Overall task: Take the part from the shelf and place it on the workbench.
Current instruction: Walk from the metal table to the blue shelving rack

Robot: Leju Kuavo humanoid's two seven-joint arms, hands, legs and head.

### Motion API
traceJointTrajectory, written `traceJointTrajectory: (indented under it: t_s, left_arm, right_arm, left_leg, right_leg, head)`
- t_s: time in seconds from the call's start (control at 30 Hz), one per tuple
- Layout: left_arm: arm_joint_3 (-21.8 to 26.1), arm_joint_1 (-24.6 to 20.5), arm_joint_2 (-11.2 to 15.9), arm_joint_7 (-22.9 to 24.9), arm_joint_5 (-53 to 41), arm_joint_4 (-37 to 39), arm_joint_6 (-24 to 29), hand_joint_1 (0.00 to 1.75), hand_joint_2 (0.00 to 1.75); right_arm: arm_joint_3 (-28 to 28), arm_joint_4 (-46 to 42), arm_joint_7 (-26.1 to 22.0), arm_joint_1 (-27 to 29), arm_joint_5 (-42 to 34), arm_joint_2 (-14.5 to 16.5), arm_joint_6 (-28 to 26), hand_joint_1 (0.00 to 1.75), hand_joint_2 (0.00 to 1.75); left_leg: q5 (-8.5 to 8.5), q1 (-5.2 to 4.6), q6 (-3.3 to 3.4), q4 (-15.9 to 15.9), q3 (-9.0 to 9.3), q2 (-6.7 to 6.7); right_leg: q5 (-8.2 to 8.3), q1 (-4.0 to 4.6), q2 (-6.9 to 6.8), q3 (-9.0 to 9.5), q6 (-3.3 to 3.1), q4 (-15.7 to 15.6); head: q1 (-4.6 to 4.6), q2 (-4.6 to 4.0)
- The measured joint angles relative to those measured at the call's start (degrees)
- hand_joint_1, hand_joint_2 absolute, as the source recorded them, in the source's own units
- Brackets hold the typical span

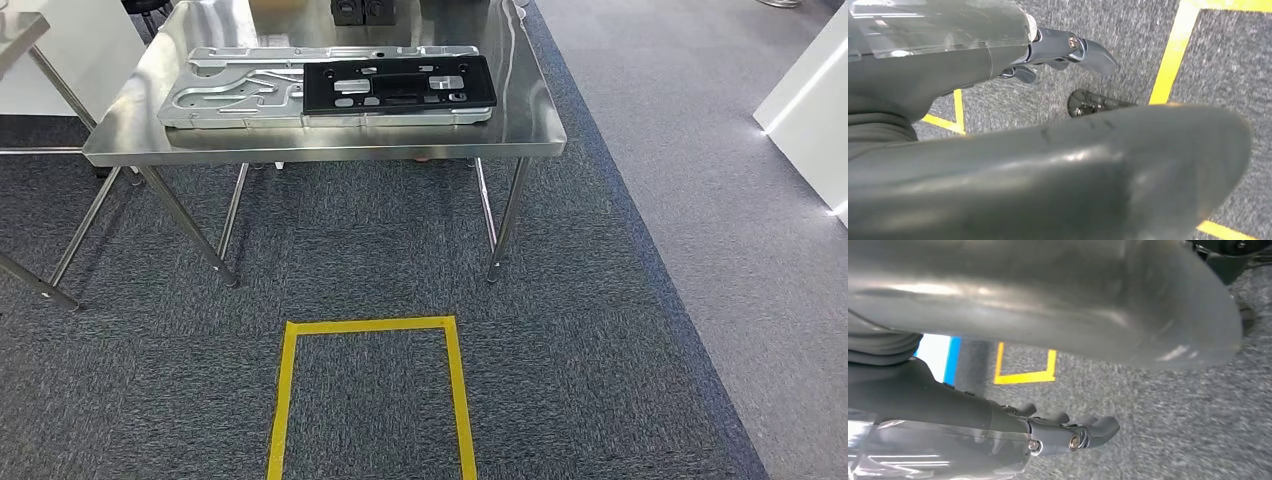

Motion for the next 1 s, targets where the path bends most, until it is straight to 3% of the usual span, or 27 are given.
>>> traceJointTrajectory:
  t_s: [0.03,0.07,0.17,0.2,0.23,0.27,0.3,0.33,0.4,0.47,0.53,0.57,0.6,0.7,0.73,0.77,0.8,0.87,0.9,0.93,1.0]
  left_arm:
    - [-0.1,0.1,0.1,0.0,0.0,0.0,0.0,0.00,0.00]
    - [-0.2,0.1,0.1,0.0,0.0,0.0,0.0,0.00,0.00]
    - [-0.5,0.3,0.2,0.2,0.0,0.0,0.2,0.00,0.00]
    - [-0.6,0.3,0.3,0.4,-0.1,0.0,0.3,0.00,0.00]
    - [-0.6,0.3,0.4,0.7,0.0,0.0,0.4,0.00,0.00]
    - [-0.7,0.3,0.6,1.0,0.1,0.0,0.6,0.00,0.00]
    - [-0.7,0.3,0.9,1.3,0.4,0.0,0.7,0.00,0.00]
    - [-0.7,0.2,1.1,1.6,0.6,0.0,0.9,0.00,0.00]
    - [-0.7,-0.1,1.3,1.9,1.1,0.0,1.4,0.00,0.00]
    - [-0.7,-0.2,1.5,2.0,1.1,0.0,1.8,0.00,0.00]
    - [-0.7,-0.1,1.5,2.3,0.8,0.0,2.4,0.00,0.00]
    - [-0.8,-0.2,1.5,2.5,0.6,0.0,2.6,0.00,0.00]
    - [-0.9,-0.2,1.5,2.7,0.3,0.0,2.7,0.00,0.00]
    - [-1.4,-0.5,1.6,3.0,-0.3,0.0,2.9,0.00,0.00]
    - [-1.7,-0.5,1.6,3.1,-0.4,0.0,2.9,0.00,0.00]
    - [-1.8,-0.5,1.7,3.2,-0.4,0.0,2.9,0.00,0.00]
    - [-2.0,-0.6,1.7,3.3,-0.3,0.0,2.9,0.00,0.00]
    - [-2.2,-0.7,1.7,3.4,-0.2,0.0,2.9,0.00,0.00]
    - [-2.2,-0.8,1.7,3.4,-0.1,0.0,2.9,0.00,0.00]
    - [-2.2,-0.9,1.8,3.4,0.0,0.0,2.9,0.00,0.00]
    - [-2.2,-1.1,1.8,3.5,0.1,0.0,2.9,0.00,0.00]
  right_arm:
    - [-0.1,0.0,0.0,0.0,0.0,0.1,0.0,0.00,0.00]
    - [-0.2,0.0,0.0,-0.1,0.0,0.1,0.0,0.00,0.00]
    - [-0.6,0.1,0.5,-0.1,-0.2,0.2,0.1,0.00,0.00]
    - [-0.7,0.2,1.0,-0.1,-0.3,0.3,0.1,0.00,0.00]
    - [-0.9,0.3,1.5,-0.1,-0.3,0.4,0.1,0.00,0.00]
    - [-0.9,0.3,1.9,-0.1,-0.2,0.6,0.0,0.00,0.00]
    - [-1.0,0.4,2.2,-0.2,0.0,0.8,-0.1,0.00,0.00]
    - [-1.0,0.4,2.4,-0.3,0.3,0.9,-0.1,0.00,0.00]
    - [-0.9,0.4,2.6,-0.5,0.9,1.1,0.0,0.00,0.00]
    - [-0.9,0.4,2.7,-0.6,1.1,1.2,0.1,0.00,0.00]
    - [-0.9,0.4,2.8,-0.6,1.2,1.2,0.1,0.00,0.00]
    - [-0.9,0.4,2.8,-0.6,1.2,1.1,0.1,0.00,0.00]
    - [-0.9,0.4,2.7,-0.5,1.2,1.1,0.0,0.00,0.00]
    - [-0.9,0.4,2.2,-0.4,1.3,1.1,-0.7,0.00,0.00]
    - [-0.9,0.4,2.1,-0.4,1.5,1.1,-1.2,0.00,0.00]
    - [-0.9,0.4,2.1,-0.4,1.7,1.1,-1.6,0.00,0.00]
    - [-0.9,0.4,2.0,-0.4,1.9,1.1,-1.9,0.00,0.44]
    - [-0.8,0.4,1.9,-0.5,2.2,1.1,-2.1,0.00,1.31]
    - [-0.8,0.4,1.8,-0.5,2.2,1.0,-2.1,0.00,1.75]
    - [-0.8,0.4,1.8,-0.6,2.2,1.0,-2.1,0.00,1.75]
    - [-0.8,0.3,1.8,-0.6,2.2,1.0,-2.1,0.00,1.75]
  left_leg:
    - [-0.39,0.08,-0.33,0.2,-0.37,-0.08]
    - [-1.81,0.12,-0.59,1.2,-0.93,-0.20]
    - [-10.14,0.33,-1.17,10.3,-3.53,-0.41]
    - [-11.64,0.40,-1.35,13.8,-4.00,-0.41]
    - [-11.63,0.46,-1.48,16.0,-3.84,-0.41]
    - [-10.33,0.51,-1.56,16.4,-2.76,-0.41]
    - [-8.56,0.55,-1.56,14.8,-0.77,-0.41]
    - [-7.35,0.59,-1.47,11.5,2.12,-0.42]
    - [-8.00,0.44,-1.03,3.0,8.14,-0.44]
    - [-9.58,0.18,-0.30,-1.4,10.53,-0.47]
    - [-9.05,0.20,0.62,-1.6,9.97,-0.37]
    - [-8.54,0.25,1.07,-1.7,9.61,-0.29]
    - [-7.98,0.33,1.41,-1.8,9.16,-0.20]
    - [-6.66,0.19,1.77,-1.6,7.44,-0.13]
    - [-6.31,0.11,1.75,-1.6,6.94,-0.13]
    - [-6.03,0.06,1.70,-1.5,6.57,-0.13]
    - [-5.80,0.01,1.63,-1.5,6.34,-0.14]
    - [-5.49,-0.14,1.42,-1.4,6.10,-0.14]
    - [-5.38,-0.22,1.26,-1.3,5.94,-0.13]
    - [-5.28,-0.25,1.04,-1.2,5.74,-0.11]
    - [-5.04,-0.20,0.52,-1.2,5.42,-0.08]
  right_leg:
    - [0.70,-0.07,-0.11,-0.57,-0.46,-0.1]
    - [1.47,-0.18,-0.25,-1.25,-0.91,-0.3]
    - [3.58,-0.16,-0.52,-3.99,-1.53,-0.1]
    - [4.26,-0.10,-0.55,-5.05,-1.50,0.1]
    - [4.89,-0.07,-0.57,-6.17,-1.45,0.4]
    - [5.48,-0.08,-0.58,-7.36,-1.35,0.9]
    - [5.99,-0.10,-0.56,-8.59,-1.20,1.4]
    - [6.41,-0.13,-0.54,-9.66,-1.01,2.1]
    - [7.04,0.00,-0.51,-11.33,-0.47,3.4]
    - [7.73,0.10,-0.57,-12.05,0.26,3.9]
    - [8.13,-0.12,-0.53,-12.33,1.05,4.0]
    - [7.27,-0.26,-0.43,-12.74,1.40,4.9]
    - [5.55,-0.40,-0.31,-13.56,1.73,7.0]
    - [-1.34,-0.69,-0.11,-17.17,2.52,17.8]
    - [-2.19,-0.72,-0.11,-17.39,2.62,19.7]
    - [-1.91,-0.71,-0.11,-16.47,2.58,19.4]
    - [-0.65,-0.67,-0.10,-14.27,2.37,16.7]
    - [2.24,-0.37,-0.09,-8.51,1.47,7.9]
    - [3.05,-0.18,-0.10,-6.46,0.99,4.4]
    - [3.28,0.02,-0.10,-5.54,0.59,2.5]
    - [3.30,0.19,-0.11,-5.58,0.12,1.7]
  head:
    - [0.00,0.00]
    - [-0.01,0.00]
    - [-0.01,0.00]
    - [0.00,0.00]
    - [0.00,0.00]
    - [0.00,0.00]
    - [-0.01,0.00]
    - [-0.01,0.00]
    - [-0.01,0.00]
    - [0.00,0.00]
    - [0.00,0.00]
    - [0.00,0.00]
    - [0.00,0.00]
    - [0.00,0.00]
    - [0.00,0.00]
    - [0.00,0.00]
    - [0.00,0.00]
    - [0.00,0.00]
    - [0.00,0.00]
    - [0.00,0.00]
    - [0.00,0.00]
